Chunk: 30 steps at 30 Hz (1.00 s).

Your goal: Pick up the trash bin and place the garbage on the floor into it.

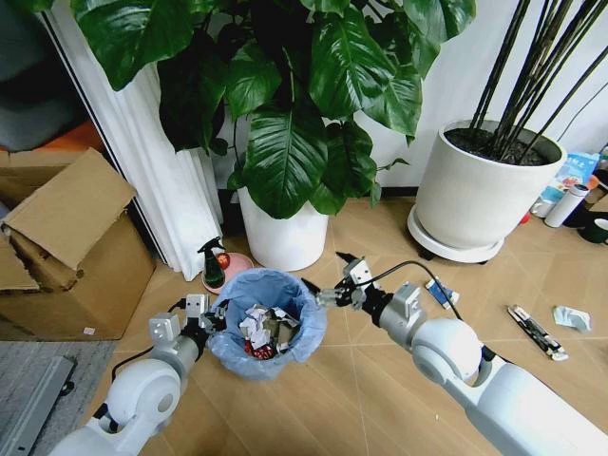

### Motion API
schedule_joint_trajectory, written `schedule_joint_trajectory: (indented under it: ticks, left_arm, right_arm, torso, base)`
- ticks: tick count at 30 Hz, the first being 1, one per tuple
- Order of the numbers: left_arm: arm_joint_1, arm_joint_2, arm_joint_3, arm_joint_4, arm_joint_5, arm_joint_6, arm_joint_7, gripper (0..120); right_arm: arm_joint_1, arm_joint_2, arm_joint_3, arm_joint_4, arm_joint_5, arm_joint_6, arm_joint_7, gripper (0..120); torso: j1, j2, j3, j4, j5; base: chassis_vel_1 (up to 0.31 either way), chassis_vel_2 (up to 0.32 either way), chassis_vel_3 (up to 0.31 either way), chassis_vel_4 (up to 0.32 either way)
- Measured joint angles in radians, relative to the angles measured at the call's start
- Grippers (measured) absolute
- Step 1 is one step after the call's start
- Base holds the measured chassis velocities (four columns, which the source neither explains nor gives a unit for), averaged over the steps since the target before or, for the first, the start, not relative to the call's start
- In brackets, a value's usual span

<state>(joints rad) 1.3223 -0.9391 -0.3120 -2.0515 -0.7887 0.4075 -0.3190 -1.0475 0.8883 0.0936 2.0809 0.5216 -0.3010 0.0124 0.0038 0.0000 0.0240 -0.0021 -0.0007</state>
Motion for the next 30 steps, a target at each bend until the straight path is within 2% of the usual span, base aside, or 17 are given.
schedule_joint_trajectory:
  ticks: [8,23,30]
  left_arm:
    - [0.055,-0.023,-0.039,-0.014,0.062,-0.02,0.006,0]
    - [0.08,-0.036,-0.058,-0.045,0.092,-0.033,0.002,0]
    - [0.089,-0.042,-0.061,-0.051,0.096,-0.038,0.003,0]
  right_arm:
    - [-0.099,0.041,0.136,-0.029,-0.022,-0.006,0.097,100]
    - [-0.183,0.114,0.216,-0.066,-0.064,-0.028,0.103,100]
    - [-0.251,0.156,0.281,-0.057,-0.102,-0.025,0.097,100]
  torso:
    - [0.0,0.0,0.0,-0.0002,0.0002]
    - [0.0,0.0,0.0,0.0,-0.0001]
    - [0.0,0.0,0.0,-0.0001,0.0001]
  base:
    - [0.0,0.0,0.0,0.0]
    - [0.0,0.0,0.0,0.0]
    - [-0.115,-0.113,0.131,0.12]
